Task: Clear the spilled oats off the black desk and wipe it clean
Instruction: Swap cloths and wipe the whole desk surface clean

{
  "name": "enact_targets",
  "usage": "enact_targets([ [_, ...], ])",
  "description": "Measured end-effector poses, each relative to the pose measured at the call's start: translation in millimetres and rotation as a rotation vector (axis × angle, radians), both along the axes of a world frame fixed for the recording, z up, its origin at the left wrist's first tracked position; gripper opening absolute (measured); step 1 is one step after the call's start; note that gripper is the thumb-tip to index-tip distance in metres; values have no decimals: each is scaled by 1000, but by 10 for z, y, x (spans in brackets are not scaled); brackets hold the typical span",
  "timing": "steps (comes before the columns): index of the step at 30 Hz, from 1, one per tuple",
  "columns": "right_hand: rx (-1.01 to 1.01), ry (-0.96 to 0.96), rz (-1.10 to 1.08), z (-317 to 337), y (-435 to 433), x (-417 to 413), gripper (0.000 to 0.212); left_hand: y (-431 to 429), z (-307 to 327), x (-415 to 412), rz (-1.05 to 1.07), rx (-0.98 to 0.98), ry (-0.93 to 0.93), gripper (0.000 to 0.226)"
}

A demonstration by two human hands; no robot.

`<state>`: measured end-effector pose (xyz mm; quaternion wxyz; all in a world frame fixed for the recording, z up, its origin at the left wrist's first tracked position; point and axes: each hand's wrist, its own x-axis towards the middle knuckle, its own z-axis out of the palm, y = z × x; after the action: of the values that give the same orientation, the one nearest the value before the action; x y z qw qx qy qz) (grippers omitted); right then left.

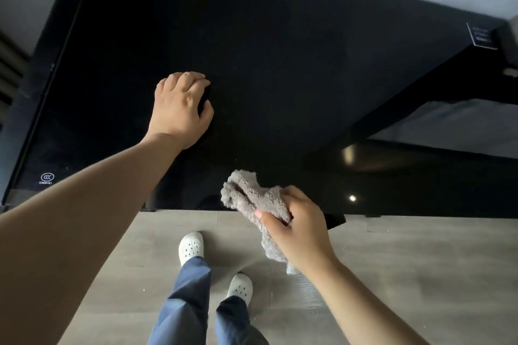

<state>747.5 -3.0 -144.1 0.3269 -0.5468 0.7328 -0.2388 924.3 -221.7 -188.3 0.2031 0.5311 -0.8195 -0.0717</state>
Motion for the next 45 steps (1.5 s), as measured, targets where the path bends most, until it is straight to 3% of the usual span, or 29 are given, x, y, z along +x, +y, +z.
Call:
enact_targets([
  [3,259,-328,-67,328,-112,-155,18,2,-3,-12,0,6,15,40],
  [6,272,-543,-163,654,-388,-333,10,-3,-16,-6,-4,1,9,40],
  [8,135,-446,-224,716,-594,-408,4,-6,-14,-5,-8,3,3,40],
  [11,-35,-44,-320,495,-781,-420,19,-13,-2,-4,-5,13,8,40],
  [15,-117,279,-224,-25,-587,-168,13,-14,-7,-2,-10,12,11,40],
  [17,-145,267,-133,-114,-356,-13,18,-17,-13,-1,-7,9,12,39],
  [20,-86,20,-32,2,-100,68,10,-19,-4,0,-6,16,11,39],
  [22,-42,-177,-105,140,-90,40,15,-11,-2,3,-7,22,9,40],
  [25,-113,-289,-266,330,-355,-67,14,-10,8,8,-10,36,13,39],
  [34,-289,-127,-625,370,-1695,-295,16,-30,5,26,-17,75,70,37],
  [41,-336,-4,-599,133,-2443,-444,21,-168,94,23,-16,143,100,44],
  [45,-389,14,-578,143,-3013,-596,21,-608,226,8,28,129,108,36],
])
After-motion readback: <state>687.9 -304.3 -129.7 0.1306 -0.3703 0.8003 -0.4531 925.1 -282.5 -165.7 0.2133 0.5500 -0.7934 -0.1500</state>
